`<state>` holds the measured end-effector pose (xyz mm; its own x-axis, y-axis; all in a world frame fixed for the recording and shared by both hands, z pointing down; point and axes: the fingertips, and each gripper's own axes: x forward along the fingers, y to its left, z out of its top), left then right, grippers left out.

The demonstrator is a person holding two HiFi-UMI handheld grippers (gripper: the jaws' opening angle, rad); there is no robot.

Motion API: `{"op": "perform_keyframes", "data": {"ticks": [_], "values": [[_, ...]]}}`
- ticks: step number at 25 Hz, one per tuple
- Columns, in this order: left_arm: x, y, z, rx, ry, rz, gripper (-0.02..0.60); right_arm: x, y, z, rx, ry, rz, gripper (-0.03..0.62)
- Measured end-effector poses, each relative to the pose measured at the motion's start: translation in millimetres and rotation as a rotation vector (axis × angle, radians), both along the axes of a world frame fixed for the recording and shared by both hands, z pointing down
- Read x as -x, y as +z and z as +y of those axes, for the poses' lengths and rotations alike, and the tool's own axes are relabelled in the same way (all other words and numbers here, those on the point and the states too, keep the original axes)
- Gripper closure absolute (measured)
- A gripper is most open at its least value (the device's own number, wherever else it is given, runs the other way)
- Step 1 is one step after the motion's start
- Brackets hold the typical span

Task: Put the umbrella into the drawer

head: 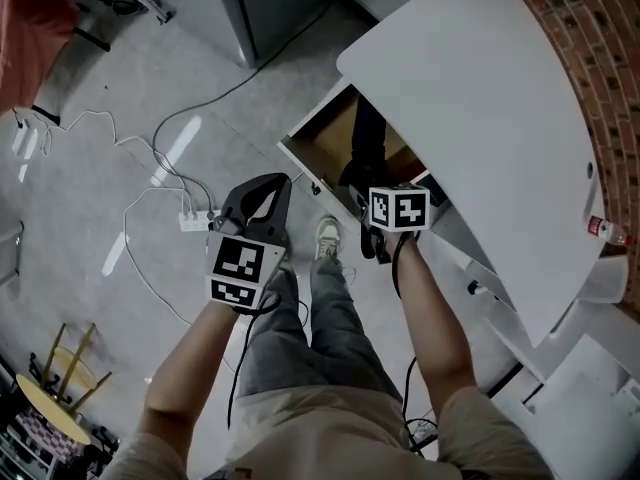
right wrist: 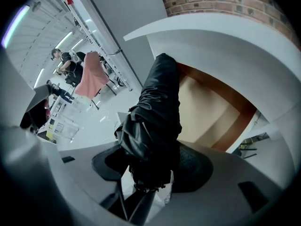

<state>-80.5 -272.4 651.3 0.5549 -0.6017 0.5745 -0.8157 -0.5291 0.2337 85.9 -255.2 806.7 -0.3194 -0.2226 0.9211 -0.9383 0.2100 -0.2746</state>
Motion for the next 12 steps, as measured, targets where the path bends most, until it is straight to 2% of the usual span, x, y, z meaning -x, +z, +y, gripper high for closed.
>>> {"op": "perform_keyframes", "data": {"ticks": [8,12], "values": [[-6.5,25.9,-21.2,0.007,-0.013,-0.001,0.574,-3.4,37.1,-43.6,-0.064,0.037,0.07,0.339],[-7.7,40.7,-27.6,0.02,-0.024,-0.004,0.575,-8.3,52.5,-59.6,-0.103,0.012,0.111,0.339]]}}
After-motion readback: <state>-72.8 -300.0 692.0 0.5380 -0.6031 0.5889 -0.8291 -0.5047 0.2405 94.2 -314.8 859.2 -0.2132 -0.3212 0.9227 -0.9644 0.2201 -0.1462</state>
